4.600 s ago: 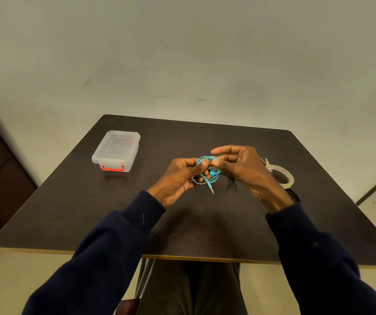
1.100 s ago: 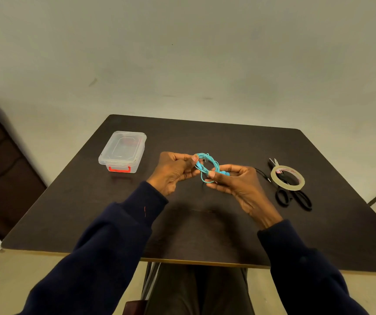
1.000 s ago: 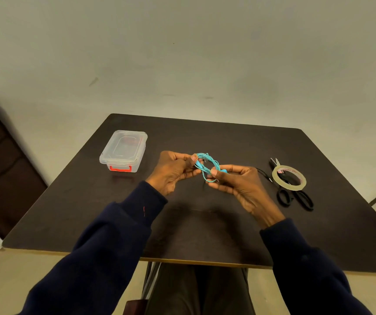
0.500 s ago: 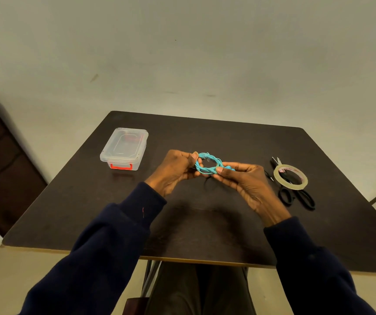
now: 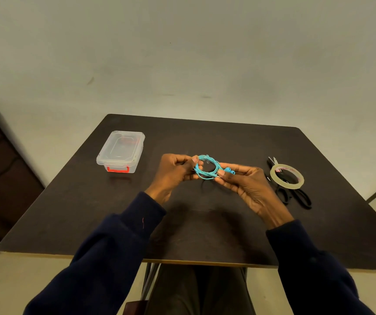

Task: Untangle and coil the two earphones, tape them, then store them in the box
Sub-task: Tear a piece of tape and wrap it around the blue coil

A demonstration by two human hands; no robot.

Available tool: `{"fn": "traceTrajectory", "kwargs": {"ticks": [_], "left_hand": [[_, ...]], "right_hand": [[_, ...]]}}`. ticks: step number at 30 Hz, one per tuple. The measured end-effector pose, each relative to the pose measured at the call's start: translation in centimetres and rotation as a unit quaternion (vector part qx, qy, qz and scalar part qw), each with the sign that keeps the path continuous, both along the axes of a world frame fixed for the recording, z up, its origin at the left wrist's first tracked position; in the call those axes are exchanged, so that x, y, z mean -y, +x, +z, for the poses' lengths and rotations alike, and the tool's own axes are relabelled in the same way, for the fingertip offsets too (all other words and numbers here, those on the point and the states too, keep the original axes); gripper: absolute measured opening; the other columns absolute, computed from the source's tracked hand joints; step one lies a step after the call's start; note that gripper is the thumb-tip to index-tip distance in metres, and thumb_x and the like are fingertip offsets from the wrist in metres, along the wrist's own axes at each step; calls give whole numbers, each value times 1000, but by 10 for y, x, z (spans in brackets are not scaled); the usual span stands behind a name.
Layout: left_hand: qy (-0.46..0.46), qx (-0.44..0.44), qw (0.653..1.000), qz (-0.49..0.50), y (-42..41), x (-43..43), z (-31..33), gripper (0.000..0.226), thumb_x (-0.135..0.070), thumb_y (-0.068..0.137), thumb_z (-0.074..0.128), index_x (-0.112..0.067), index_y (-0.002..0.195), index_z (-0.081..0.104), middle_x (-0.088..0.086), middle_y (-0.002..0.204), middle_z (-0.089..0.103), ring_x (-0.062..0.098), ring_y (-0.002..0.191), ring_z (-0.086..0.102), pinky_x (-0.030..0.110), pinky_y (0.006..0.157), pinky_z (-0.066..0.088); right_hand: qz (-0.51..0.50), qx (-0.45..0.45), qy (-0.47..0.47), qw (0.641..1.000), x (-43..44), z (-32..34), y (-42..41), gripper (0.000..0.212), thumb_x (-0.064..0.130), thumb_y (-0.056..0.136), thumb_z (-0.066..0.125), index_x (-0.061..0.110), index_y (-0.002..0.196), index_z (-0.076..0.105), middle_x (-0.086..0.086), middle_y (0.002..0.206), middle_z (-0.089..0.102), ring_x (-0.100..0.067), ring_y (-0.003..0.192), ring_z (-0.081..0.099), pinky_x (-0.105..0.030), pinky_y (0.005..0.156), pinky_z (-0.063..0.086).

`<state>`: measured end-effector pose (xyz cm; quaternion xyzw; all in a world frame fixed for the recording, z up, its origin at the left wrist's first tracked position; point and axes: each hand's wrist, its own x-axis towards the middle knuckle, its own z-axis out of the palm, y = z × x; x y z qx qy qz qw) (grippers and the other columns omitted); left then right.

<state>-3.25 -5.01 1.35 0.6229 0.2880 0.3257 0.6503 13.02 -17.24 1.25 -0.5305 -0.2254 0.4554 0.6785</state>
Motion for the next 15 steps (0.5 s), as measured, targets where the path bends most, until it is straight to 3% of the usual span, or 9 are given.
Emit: {"fn": "traceTrajectory", "kwargs": {"ticks": [4, 10, 15], "left_hand": [[-45, 1, 999, 5, -1, 3, -5, 27, -26, 97, 65, -3, 108, 73, 8, 97, 79, 21, 86, 75, 26, 70, 62], [-114, 9, 993, 6, -12, -9, -9, 38, -41, 98, 61, -8, 113, 72, 11, 103, 78, 24, 92, 76, 35, 83, 61], [-127, 2, 990, 66, -42, -30, -23, 30, -34, 100, 60, -9, 112, 73, 9, 104, 78, 26, 94, 76, 37, 87, 60]], "right_hand": [[2, 30, -5, 1000, -1, 4, -1, 25, -9, 82, 71, -7, 107, 71, -22, 102, 76, -30, 91, 77, -30, 72, 64], [-2, 62, -21, 998, -7, 7, -1, 25, -9, 81, 72, -7, 106, 72, -21, 99, 76, -28, 88, 77, -28, 70, 64], [-7, 68, -21, 997, -11, 2, 5, 26, -9, 80, 73, -7, 106, 72, -22, 100, 76, -29, 89, 77, -29, 70, 64]]}}
